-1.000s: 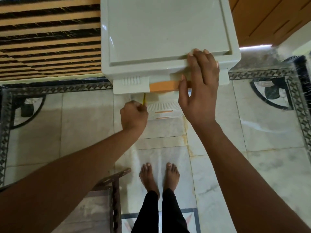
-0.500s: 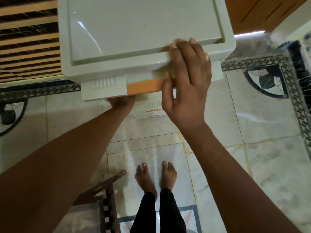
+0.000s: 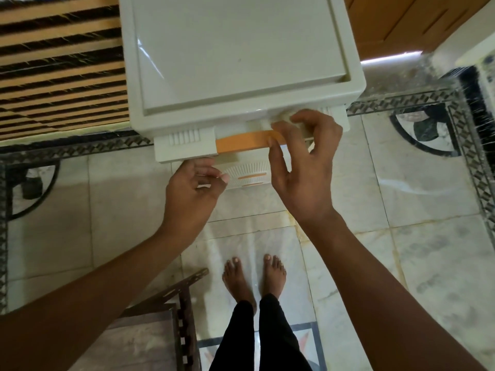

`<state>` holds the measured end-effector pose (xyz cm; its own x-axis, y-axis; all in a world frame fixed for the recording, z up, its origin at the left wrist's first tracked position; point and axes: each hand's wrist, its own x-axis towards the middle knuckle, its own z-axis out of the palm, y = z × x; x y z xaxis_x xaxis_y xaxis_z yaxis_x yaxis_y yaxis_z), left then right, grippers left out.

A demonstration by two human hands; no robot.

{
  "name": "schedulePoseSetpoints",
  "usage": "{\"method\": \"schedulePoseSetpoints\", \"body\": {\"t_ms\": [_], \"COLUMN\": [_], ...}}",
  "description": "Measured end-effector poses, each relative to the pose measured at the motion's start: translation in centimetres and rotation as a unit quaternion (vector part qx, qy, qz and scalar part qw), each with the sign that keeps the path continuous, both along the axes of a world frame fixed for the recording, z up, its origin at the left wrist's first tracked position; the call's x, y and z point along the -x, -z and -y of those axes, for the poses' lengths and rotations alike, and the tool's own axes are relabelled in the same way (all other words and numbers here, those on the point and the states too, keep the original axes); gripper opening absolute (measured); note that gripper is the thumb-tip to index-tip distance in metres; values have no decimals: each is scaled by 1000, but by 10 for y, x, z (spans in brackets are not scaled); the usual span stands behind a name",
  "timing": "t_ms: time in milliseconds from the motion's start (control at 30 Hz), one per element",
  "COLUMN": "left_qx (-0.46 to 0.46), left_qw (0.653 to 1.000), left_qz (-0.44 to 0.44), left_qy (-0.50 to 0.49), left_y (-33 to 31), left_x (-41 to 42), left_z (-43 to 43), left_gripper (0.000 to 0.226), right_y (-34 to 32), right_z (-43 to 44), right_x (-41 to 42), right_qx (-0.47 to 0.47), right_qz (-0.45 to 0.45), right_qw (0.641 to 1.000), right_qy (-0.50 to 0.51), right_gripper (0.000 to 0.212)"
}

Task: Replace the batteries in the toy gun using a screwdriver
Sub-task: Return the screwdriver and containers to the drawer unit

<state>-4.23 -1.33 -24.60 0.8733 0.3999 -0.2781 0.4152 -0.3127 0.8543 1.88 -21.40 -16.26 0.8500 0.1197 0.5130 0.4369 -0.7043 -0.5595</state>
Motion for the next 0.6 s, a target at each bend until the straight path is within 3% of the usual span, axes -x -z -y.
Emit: {"method": "schedulePoseSetpoints", "body": {"t_ms": [67, 233, 333, 600], "left_qx": [93, 238, 264, 175], "left_qw": [995, 959, 944, 961], "left_qz": [1, -27, -18, -109], "left_qy": [-26, -151, -198, -186], "left_y": [-104, -129, -146, -150], "left_x": [-3, 13, 2, 36], "left_z": [-3, -6, -11, -8], "left_gripper": [33, 42, 48, 36], "right_y": [-2, -22, -44, -68], "right_z": [3, 5, 6, 28], "right_x": [0, 0, -2, 58], "right_qx": [23, 118, 173, 235], "right_qz": [-12, -77, -128, -213], "right_qw": [999, 988, 974, 937], "right_qy": [-28, -65, -73, -149], "right_gripper": [18, 28, 26, 38]}}
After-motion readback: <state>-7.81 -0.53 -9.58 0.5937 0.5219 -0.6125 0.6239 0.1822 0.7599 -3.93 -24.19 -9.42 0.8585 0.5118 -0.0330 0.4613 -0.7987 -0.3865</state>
